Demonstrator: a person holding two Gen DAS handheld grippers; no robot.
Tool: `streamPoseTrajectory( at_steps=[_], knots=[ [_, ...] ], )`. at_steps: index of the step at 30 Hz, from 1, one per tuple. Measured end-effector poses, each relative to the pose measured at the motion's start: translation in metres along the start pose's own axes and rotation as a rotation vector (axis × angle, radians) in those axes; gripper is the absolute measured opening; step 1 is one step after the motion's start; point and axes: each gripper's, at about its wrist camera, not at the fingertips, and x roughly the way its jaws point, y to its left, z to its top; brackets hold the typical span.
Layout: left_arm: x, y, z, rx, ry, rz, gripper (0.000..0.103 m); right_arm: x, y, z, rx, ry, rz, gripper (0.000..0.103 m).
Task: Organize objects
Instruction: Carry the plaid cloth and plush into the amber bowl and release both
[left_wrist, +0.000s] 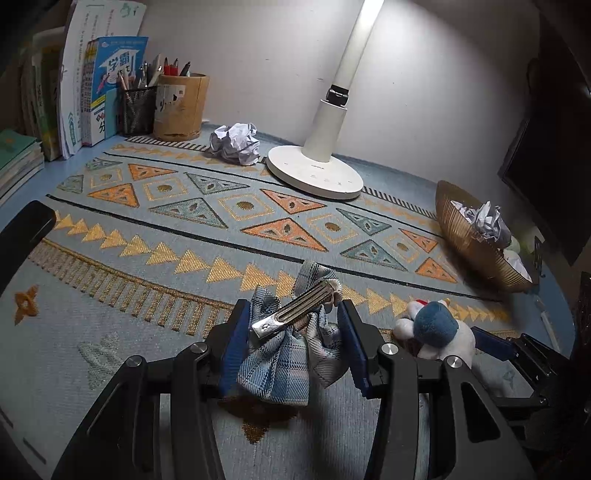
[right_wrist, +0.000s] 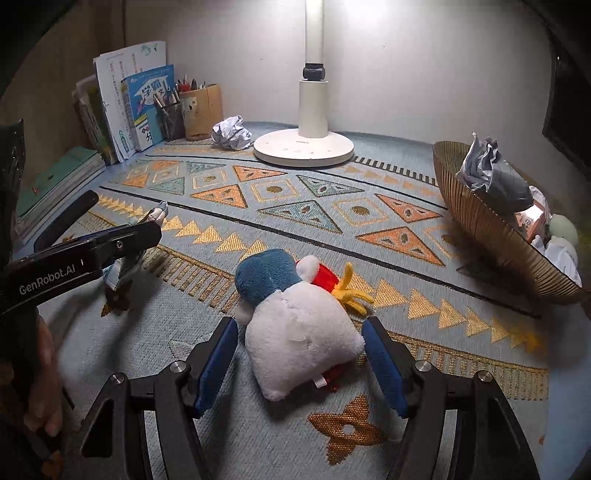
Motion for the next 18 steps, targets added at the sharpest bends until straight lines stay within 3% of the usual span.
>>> streamPoseTrajectory(
  at_steps=[3, 8, 13, 15, 18],
  knots=[
    [0.0, 0.0, 0.0, 0.001, -0.001, -0.001, 0.045, -0.002, 0.001, -0.001, -0.005, -0.011, 0.001, 0.06],
    [0.001, -0.001, 0.0, 0.003, 0.004, 0.007, 0.045, -0.014, 0.008, -0.002, -0.037, -0.068, -0.02, 0.058],
    [0.002, -0.017, 0.003, 0.056, 0.017, 0.022, 0.045, -0.036, -0.026, 0.003, 0.109, -0.102, 0.062, 0.058],
    [-0.002, -0.032, 0.012, 0.068, 0.012, -0.027, 0.045, -0.058, -0.048, 0.008, 0.155, -0.147, 0.059, 0.058],
    [-0.011, -0.069, 0.039, 0.094, -0.036, -0.118, 0.045, -0.103, -0.091, 0.026, 0.226, -0.255, -0.012, 0.058]
  ],
)
